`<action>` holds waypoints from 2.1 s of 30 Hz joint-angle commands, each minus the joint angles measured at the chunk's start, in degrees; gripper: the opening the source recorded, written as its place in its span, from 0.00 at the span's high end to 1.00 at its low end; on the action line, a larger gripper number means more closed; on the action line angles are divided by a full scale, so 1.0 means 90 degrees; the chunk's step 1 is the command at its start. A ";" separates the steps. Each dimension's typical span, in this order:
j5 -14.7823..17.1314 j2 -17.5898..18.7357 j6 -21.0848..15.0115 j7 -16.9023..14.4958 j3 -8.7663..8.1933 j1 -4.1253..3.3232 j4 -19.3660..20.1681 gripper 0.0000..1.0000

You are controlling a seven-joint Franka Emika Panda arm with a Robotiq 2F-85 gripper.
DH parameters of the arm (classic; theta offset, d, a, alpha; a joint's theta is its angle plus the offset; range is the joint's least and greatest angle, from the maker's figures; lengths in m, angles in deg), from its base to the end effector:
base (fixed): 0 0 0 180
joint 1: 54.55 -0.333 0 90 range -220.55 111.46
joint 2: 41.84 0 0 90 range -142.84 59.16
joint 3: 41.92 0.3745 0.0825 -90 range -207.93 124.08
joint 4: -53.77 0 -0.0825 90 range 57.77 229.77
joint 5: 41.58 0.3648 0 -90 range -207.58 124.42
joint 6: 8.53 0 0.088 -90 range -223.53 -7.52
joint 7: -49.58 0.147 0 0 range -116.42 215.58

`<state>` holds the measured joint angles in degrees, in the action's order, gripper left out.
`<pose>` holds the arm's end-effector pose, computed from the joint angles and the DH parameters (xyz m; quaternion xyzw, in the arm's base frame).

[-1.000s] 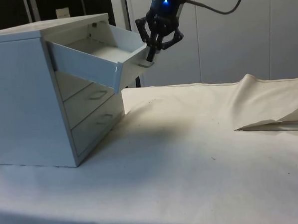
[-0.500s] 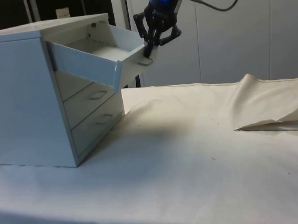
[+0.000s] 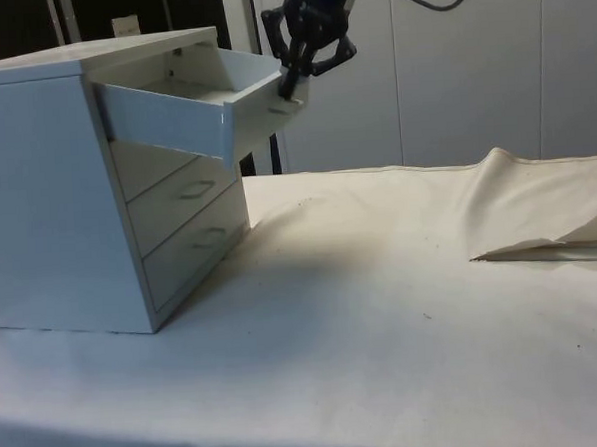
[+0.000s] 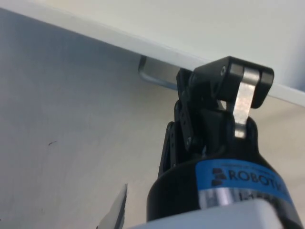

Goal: Open the drawer, then close it.

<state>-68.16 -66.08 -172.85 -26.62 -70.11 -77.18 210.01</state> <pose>0.4016 -0.0224 0.4289 0.6603 0.7012 0.1899 0.1903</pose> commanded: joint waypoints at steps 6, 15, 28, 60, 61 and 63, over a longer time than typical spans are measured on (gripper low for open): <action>-0.0159 -0.0076 0.0000 0.0108 0.0121 0.0172 -0.0095 1.00; -0.0185 -0.0178 -0.0051 0.0108 0.0121 0.0178 -0.0134 1.00; -0.0064 -0.0229 -0.0025 0.0000 0.0000 0.0000 -0.0197 1.00; 0.0095 0.0974 -0.0172 0.0121 -0.0045 -0.0216 -0.1401 1.00; 0.0121 0.1019 -0.0172 0.0115 -0.0045 -0.0223 -0.1445 1.00; 0.0051 0.0936 -0.0121 0.0159 0.0000 -0.0159 -0.1369 1.00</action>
<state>-67.71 -57.65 -173.94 -25.19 -70.11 -78.61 197.69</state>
